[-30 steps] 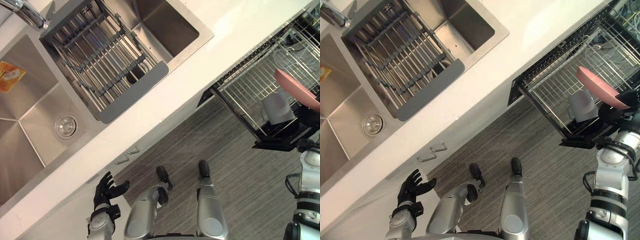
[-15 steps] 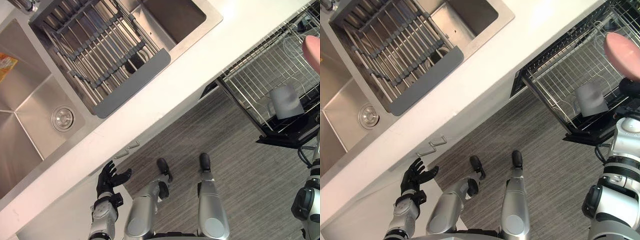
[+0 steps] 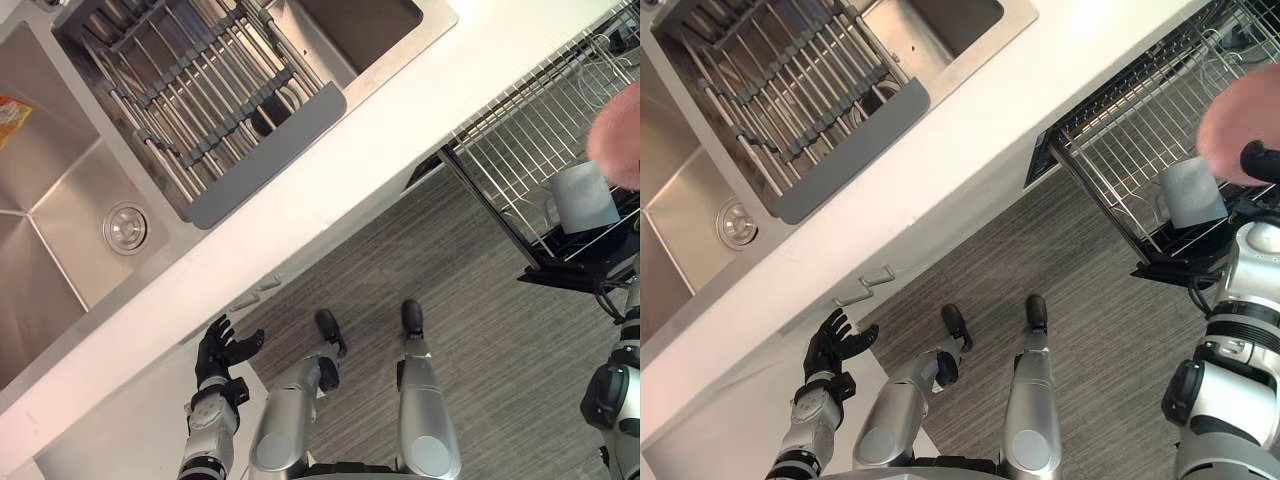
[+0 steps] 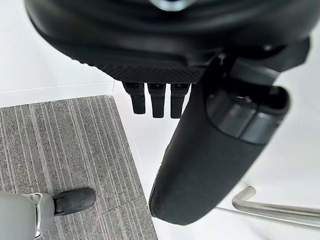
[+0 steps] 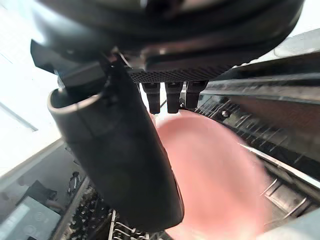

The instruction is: Walk over to the sink, pick up the cup, carry it to the dishwasher, place the cup inside the dishwasher, then close the dishwasher door

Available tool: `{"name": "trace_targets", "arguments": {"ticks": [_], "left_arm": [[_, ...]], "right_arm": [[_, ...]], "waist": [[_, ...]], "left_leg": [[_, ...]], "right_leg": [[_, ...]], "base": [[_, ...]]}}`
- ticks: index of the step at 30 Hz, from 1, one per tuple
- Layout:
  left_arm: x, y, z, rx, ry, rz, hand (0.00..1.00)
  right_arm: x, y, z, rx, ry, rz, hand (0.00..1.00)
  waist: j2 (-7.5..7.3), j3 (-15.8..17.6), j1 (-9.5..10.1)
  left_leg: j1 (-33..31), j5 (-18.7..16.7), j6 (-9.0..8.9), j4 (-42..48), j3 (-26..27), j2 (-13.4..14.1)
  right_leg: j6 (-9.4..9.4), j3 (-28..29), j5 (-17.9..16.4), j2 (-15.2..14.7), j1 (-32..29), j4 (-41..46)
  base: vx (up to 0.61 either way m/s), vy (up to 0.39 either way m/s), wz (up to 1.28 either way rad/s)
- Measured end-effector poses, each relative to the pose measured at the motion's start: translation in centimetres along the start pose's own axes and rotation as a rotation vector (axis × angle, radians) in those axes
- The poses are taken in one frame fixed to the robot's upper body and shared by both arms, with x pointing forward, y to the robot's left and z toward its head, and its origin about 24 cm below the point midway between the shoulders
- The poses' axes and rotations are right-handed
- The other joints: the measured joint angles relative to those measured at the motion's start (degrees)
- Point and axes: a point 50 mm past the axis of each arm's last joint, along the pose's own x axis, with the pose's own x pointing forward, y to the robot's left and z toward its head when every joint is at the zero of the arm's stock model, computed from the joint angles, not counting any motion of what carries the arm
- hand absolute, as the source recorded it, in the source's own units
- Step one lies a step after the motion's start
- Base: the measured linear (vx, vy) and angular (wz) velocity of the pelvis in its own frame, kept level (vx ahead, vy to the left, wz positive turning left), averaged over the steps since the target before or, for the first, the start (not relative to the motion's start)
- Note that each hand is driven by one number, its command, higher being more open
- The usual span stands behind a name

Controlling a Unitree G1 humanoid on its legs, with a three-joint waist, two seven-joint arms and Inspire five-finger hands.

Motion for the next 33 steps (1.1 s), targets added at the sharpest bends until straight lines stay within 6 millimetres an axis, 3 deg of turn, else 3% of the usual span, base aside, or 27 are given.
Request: {"name": "trace_targets", "arguments": {"ticks": [4,12,16,19,22,24,27,30,33], "left_arm": [[0.1,0.0,0.1,-0.007,-0.002,0.001,0.9],[0.8,-0.5,1.5,-0.01,-0.04,-0.02,0.9],[0.9,0.0,1.5,-0.022,-0.039,0.003,0.9],[0.9,0.4,1.6,-0.032,-0.041,0.02,0.9],[0.9,0.5,1.7,-0.035,-0.046,0.025,0.9],[0.8,0.9,1.5,-0.04,-0.037,0.04,0.9],[0.6,1.5,1.1,-0.043,-0.016,0.059,0.9],[0.5,1.8,0.9,-0.038,-0.006,0.059,0.9],[0.6,2.0,1.0,-0.029,-0.009,0.048,0.9]], "right_arm": [[-0.2,0.6,0.0,0.039,0.012,0.062,0.9],[-1.3,3.3,-0.4,-0.044,-0.007,0.274,0.9],[-3.6,2.2,0.0,-0.034,-0.117,0.264,0.9],[-5.9,0.4,-1.3,0.019,-0.132,0.181,0.9],[-7.7,-2.4,-3.8,0.037,-0.077,0.072,0.9],[-9.9,-4.5,-6.6,0.044,0.003,0.004,0.9],[-12.8,-6.3,-10.2,0.059,0.15,-0.021,0.9],[-14.7,-7.0,-13.8,0.126,0.328,-0.027,0.9],[-15.6,-6.8,-16.0,0.249,0.463,-0.02,0.9]], "waist": [[-0.11,0.07,-0.05],[-1.13,0.67,0.23],[-2.09,0.91,0.08],[-3.76,0.72,-0.01],[-5.39,0.44,-0.07],[-6.5,-0.16,-0.1],[-7.16,-0.61,-0.24],[-7.22,-0.75,-0.19],[-7.2,-0.78,0.03]], "left_leg": [[-0.03,0.18,-0.01,0.07,-0.04,0.06],[-0.6,0.36,-0.21,1.51,-0.29,1.29],[-0.32,0.41,-0.43,1.75,-0.41,1.84],[0.79,0.41,-0.77,1.86,-0.72,2.24],[1.92,0.18,-1.03,1.9,-1.08,2.28],[2.64,-0.66,-1.46,2.55,-1.35,2.62],[3.36,-1.63,-1.74,3.72,-1.68,3.14],[3.81,-2.58,-1.82,5.32,-1.77,3.83],[3.81,-3.1,-2.09,6.38,-1.79,4.45]], "right_leg": [[0.01,-0.03,0.17,0.05,0.0,0.0],[-0.43,-0.41,0.99,1.01,0.17,-0.1],[-0.67,-0.71,1.51,1.62,1.13,-1.45],[-0.73,-1.09,1.53,1.88,2.6,-1.87],[-0.93,-1.65,1.29,2.08,4.14,-2.13],[-1.2,-2.09,0.65,2.21,5.17,-1.92],[-1.45,-2.38,-0.36,2.48,6.16,-1.04],[-1.65,-2.45,-1.64,2.65,6.53,0.69],[-1.85,-2.47,-2.13,3.06,6.6,1.4]], "base": [[0.0,0.0,0.0],[-0.02,-0.01,0.01],[-0.01,-0.014,-0.01],[0.02,-0.031,0.02],[0.02,-0.022,0.06],[0.02,-0.023,0.05],[0.01,-0.005,0.01],[0.03,-0.005,0.0],[0.02,-0.01,-0.02]]}}
